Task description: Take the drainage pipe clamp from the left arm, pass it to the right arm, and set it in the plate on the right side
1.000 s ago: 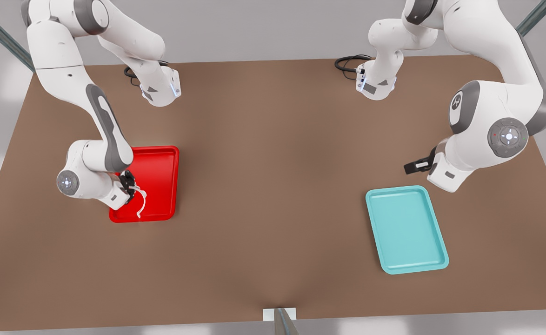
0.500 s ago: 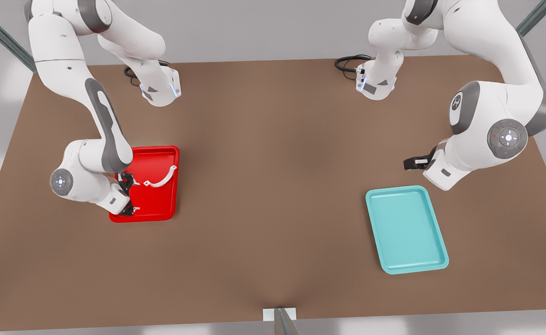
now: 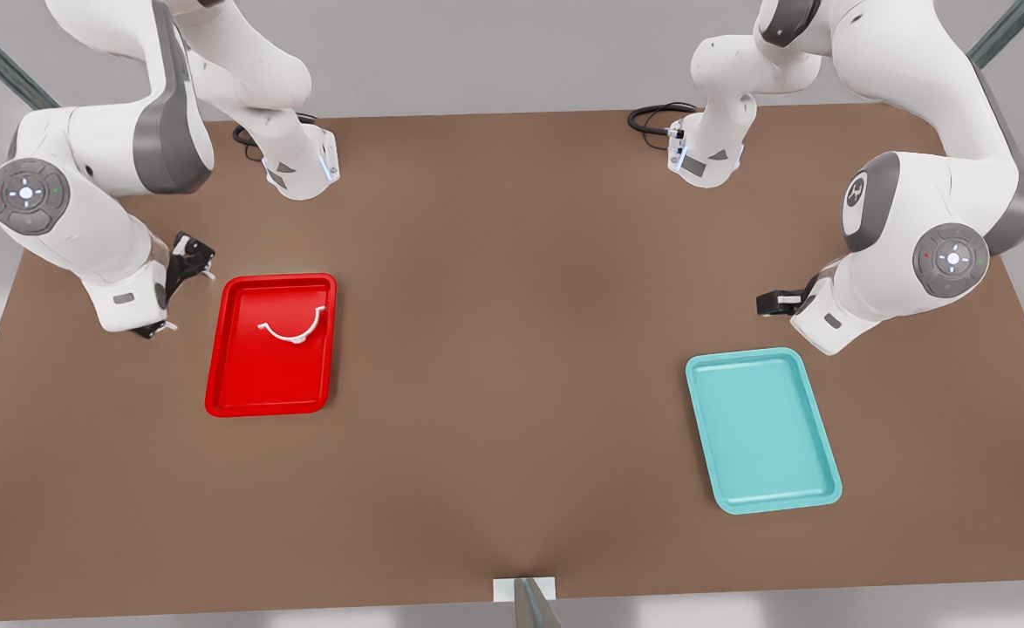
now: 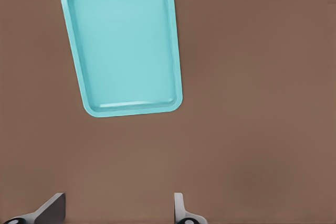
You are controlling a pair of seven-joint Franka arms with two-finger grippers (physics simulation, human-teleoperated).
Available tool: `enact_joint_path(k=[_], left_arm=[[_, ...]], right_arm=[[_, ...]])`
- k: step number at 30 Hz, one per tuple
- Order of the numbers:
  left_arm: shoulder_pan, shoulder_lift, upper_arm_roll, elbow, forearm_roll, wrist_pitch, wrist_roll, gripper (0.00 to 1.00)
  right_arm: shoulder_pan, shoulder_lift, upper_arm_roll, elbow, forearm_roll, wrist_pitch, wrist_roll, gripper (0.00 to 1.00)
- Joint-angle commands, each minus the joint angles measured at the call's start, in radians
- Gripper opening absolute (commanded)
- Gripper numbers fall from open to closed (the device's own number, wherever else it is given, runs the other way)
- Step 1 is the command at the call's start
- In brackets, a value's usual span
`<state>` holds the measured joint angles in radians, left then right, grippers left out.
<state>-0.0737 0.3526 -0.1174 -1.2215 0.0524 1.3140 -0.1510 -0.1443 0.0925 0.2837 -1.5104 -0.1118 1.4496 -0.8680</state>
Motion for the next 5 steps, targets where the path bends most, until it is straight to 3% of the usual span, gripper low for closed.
enact_joint_path(k=[1, 5], left_arm=[[0.0, -0.001, -0.001, 0.0, 0.001, -0.001, 0.053, 1.0], [0.0, -0.001, 0.001, 0.0, 0.0, -0.001, 0.053, 1.0]], right_arm=[[-0.008, -0.003, 0.0, -0.004, -0.002, -0.087, 0.836, 1.0], [-0.011, -0.005, -0.001, -0.004, -0.002, -0.086, 0.836, 1.0]])
